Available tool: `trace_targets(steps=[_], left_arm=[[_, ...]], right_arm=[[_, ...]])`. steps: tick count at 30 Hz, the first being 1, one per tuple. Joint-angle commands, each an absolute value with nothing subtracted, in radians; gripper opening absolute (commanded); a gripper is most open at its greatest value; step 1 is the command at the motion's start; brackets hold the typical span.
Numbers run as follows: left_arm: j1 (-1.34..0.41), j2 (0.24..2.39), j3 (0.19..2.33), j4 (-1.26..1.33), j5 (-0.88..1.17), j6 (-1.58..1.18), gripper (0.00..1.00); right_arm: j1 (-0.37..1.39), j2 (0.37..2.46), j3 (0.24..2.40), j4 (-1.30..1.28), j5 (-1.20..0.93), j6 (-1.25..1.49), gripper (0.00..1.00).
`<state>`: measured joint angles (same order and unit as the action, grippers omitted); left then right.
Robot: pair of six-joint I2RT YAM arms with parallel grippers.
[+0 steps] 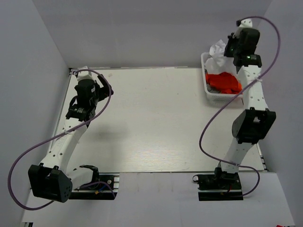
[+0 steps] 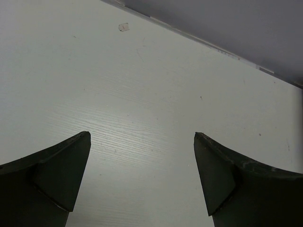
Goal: Fold and stack the t-shirts
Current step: Grab crumpled tshirt from bin with the right arm, then move the tshirt to the center of the board
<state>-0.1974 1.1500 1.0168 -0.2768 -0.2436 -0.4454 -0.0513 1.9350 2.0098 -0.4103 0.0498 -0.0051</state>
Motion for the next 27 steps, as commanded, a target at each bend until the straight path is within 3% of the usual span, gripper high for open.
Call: trace_targets(steps=[1, 7, 13, 20, 24, 27], left_arm=[[-0.192, 1.103, 1.029, -0.275, -0.233, -0.445, 1.00], [-0.192, 1.071, 1.040, -0.325, -0.233, -0.479, 1.00], [-0.192, 1.062, 1.081, -0.414, -0.224, -0.512, 1.00], [-0.192, 1.019, 1.100, -0.491, -0.244, -0.557, 1.00], [-0.192, 0.996, 1.091, -0.526, -0.277, -0.589, 1.00], [-0.192, 0.986, 1.069, -0.564, -0.328, -0.650, 1.00]], right_arm=[[-0.041, 1.773, 2.043, -0.230, -0.187, 0.034, 0.00], [-0.011, 1.632, 2.060, -0.103, -0.662, 0.121, 0.00], [0.061, 1.632, 2.151, 0.176, -0.969, 0.417, 0.00], [0.170, 1.720, 2.246, 0.420, -1.051, 0.669, 0.00], [0.213, 1.684, 2.044, 0.373, -1.045, 0.609, 0.00], [0.212, 1.625, 1.742, 0.237, -0.932, 0.439, 0.00]])
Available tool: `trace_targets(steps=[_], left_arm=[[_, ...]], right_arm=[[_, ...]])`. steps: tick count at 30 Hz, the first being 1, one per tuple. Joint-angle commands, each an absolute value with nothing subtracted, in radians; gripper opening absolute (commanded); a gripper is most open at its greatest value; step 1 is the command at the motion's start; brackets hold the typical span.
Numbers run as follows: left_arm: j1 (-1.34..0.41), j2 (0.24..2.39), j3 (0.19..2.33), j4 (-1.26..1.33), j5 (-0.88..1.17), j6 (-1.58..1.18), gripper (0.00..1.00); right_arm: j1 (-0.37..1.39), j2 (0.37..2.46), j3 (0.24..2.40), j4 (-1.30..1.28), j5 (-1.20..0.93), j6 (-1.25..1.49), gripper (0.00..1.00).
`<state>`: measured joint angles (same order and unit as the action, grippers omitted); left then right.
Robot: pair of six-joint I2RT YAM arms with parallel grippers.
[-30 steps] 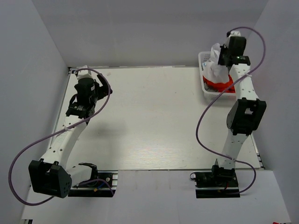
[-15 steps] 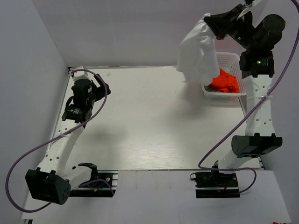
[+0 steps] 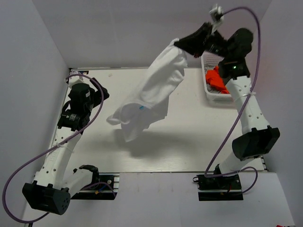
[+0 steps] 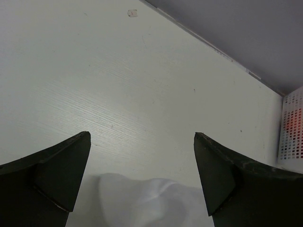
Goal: Fold and stack the t-shirts
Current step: Move the tshirt to the center of the board
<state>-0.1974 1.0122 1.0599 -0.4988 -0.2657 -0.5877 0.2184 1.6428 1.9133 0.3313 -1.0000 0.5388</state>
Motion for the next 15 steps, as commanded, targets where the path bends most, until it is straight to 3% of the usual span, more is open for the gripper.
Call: trace_targets(steps=[1, 3, 4, 5, 6, 7, 15], left_arm=[[-0.192, 0.986, 1.069, -0.574, -0.337, -0.667, 1.00], [-0.192, 1.017, 1.069, -0.600, -0.337, -0.693, 1.00], [-0.192, 1.032, 1.069, -0.613, -0.348, -0.710, 1.00], [-0.192, 1.048, 1.069, -0.626, -0.348, -0.725, 1.00], [-0.192, 1.083, 1.069, -0.649, -0.348, -0.748, 1.00], [-0.192, 1.103, 1.069, -0.658, -0.348, -0.758, 1.00], [-0.209, 1.259, 0.968, -0.736, -0.175, -0.796, 1.00]], right_arm=[[0.213, 1.614, 1.544, 0.204, -0.858, 0.357, 0.00], [0.207, 1.597, 1.421, 0.178, -0.752, 0.347, 0.03], [0.204, 1.598, 1.314, 0.179, -0.706, 0.345, 0.15], [0.201, 1.603, 1.231, 0.166, -0.671, 0.338, 0.30], [0.201, 1.609, 1.198, 0.144, -0.594, 0.334, 0.77], [0.202, 1.623, 1.156, 0.123, -0.586, 0.313, 0.90], [0.244, 1.615, 1.097, -0.090, -0.408, 0.247, 0.90]])
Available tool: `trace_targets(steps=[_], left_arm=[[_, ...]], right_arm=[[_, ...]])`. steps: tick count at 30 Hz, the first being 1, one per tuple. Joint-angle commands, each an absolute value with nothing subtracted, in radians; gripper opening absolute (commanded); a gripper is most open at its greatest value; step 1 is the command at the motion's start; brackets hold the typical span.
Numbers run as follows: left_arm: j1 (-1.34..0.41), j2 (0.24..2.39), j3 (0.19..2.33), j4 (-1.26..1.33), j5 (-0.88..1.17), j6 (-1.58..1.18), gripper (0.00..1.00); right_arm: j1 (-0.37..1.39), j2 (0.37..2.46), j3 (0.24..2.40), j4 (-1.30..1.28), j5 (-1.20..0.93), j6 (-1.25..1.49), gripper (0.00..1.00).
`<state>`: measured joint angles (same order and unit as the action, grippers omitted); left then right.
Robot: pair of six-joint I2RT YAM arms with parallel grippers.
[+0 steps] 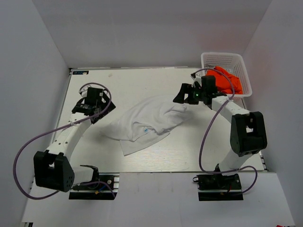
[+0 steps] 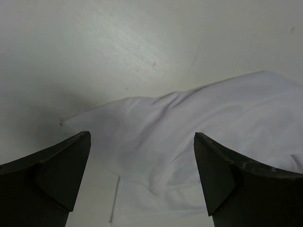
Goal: Fold and stack the t-shirts
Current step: Move the tshirt to the center of the board, then flatten out the tshirt
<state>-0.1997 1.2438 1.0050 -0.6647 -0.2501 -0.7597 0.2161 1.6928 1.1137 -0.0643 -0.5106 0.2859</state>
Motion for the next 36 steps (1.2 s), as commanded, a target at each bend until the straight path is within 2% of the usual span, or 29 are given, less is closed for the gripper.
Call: trace_targets(steps=[1, 7, 14, 18, 25, 26, 28, 29, 30, 31, 32, 34, 36], left_arm=[[-0.209, 1.259, 0.942, -0.745, -0.145, -0.805, 1.00], [-0.209, 1.296, 0.830, -0.732, -0.087, -0.816, 1.00], [-0.209, 1.331, 0.759, -0.747, -0.097, -0.844, 1.00], [-0.209, 1.331, 0.738, -0.660, -0.109, -0.853, 1.00], [-0.195, 1.402, 0.724, -0.549, -0.098, -0.853, 0.86], [-0.195, 1.425, 0.724, -0.549, -0.098, -0.853, 0.77], [-0.195, 1.446, 0.724, -0.549, -0.098, -0.853, 0.67], [-0.195, 1.456, 0.724, -0.539, -0.109, -0.853, 0.54], [-0.195, 1.471, 0.724, -0.538, -0.109, -0.853, 0.47], [-0.195, 1.471, 0.724, -0.538, -0.109, -0.853, 0.36], [-0.195, 1.471, 0.724, -0.529, -0.109, -0.853, 0.17], [-0.195, 1.471, 0.733, -0.529, -0.109, -0.844, 0.01], [-0.195, 1.471, 0.755, -0.529, -0.109, -0.844, 0.00]], right_arm=[[0.250, 1.596, 1.083, -0.100, -0.358, 0.250, 0.90], [0.345, 1.520, 0.951, -0.172, -0.267, 0.264, 0.90], [0.521, 1.505, 0.928, -0.239, -0.223, 0.271, 0.90], [0.584, 1.499, 0.916, -0.230, -0.190, 0.285, 0.90], [0.624, 1.542, 0.882, -0.154, -0.215, 0.383, 0.90], [0.627, 1.549, 0.887, -0.152, -0.212, 0.402, 0.90], [0.632, 1.565, 0.885, -0.130, -0.198, 0.423, 0.87], [0.632, 1.566, 0.879, -0.102, -0.189, 0.446, 0.85], [0.630, 1.569, 0.874, -0.069, -0.177, 0.472, 0.83], [0.624, 1.577, 0.873, -0.057, -0.166, 0.489, 0.78], [0.626, 1.578, 0.873, -0.016, -0.149, 0.511, 0.75], [0.624, 1.606, 0.893, -0.012, -0.117, 0.577, 0.69], [0.623, 1.644, 0.955, -0.057, -0.080, 0.624, 0.57]])
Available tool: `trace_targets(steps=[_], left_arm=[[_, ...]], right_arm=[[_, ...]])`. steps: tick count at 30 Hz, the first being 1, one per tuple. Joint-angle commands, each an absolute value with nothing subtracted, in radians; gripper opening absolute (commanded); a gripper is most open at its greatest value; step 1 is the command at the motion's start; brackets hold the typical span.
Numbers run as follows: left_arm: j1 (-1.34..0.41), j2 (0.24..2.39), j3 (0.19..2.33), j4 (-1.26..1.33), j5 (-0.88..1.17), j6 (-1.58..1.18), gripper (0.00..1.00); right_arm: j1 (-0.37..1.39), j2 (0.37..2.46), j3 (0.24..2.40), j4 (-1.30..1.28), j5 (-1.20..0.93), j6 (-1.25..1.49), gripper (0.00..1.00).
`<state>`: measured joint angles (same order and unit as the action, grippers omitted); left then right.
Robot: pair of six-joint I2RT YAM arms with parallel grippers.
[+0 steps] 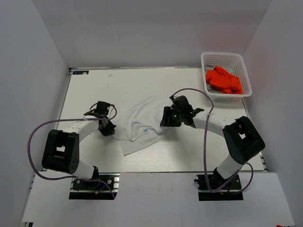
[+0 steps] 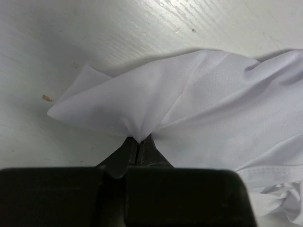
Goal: Fold and stack the t-shirts
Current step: Flatten out the tshirt
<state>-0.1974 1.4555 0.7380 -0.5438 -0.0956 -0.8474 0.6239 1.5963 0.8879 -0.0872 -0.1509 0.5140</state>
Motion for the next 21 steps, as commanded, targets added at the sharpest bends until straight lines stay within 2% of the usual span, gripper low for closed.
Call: trace_targets(steps=[1, 2, 4, 5, 6, 12, 16, 21], left_arm=[[-0.205, 1.457, 0.755, -0.529, -0.109, -0.835, 0.00], [-0.206, 1.439, 0.768, -0.529, -0.124, -0.834, 0.00], [-0.206, 1.413, 0.782, -0.529, -0.133, -0.821, 0.00], [-0.206, 1.399, 0.791, -0.529, -0.133, -0.812, 0.00], [-0.206, 1.382, 0.792, -0.517, -0.133, -0.811, 0.00], [-0.206, 1.258, 0.813, -0.488, -0.167, -0.787, 0.00], [-0.206, 1.239, 0.903, -0.457, -0.189, -0.767, 0.00], [-0.193, 1.319, 1.063, -0.385, -0.176, -0.736, 0.00]], right_arm=[[0.623, 1.667, 0.975, -0.067, -0.049, 0.630, 0.53], [0.624, 1.689, 1.000, -0.087, -0.046, 0.638, 0.44], [0.624, 1.703, 1.040, -0.124, -0.014, 0.650, 0.32], [0.621, 1.715, 1.045, -0.135, -0.005, 0.649, 0.11], [0.621, 1.713, 1.052, -0.167, 0.039, 0.652, 0.00], [0.623, 1.640, 1.144, -0.259, 0.207, 0.608, 0.00], [0.623, 1.654, 1.241, -0.360, 0.247, 0.529, 0.00], [0.609, 1.736, 1.507, -0.462, 0.328, 0.437, 0.00]])
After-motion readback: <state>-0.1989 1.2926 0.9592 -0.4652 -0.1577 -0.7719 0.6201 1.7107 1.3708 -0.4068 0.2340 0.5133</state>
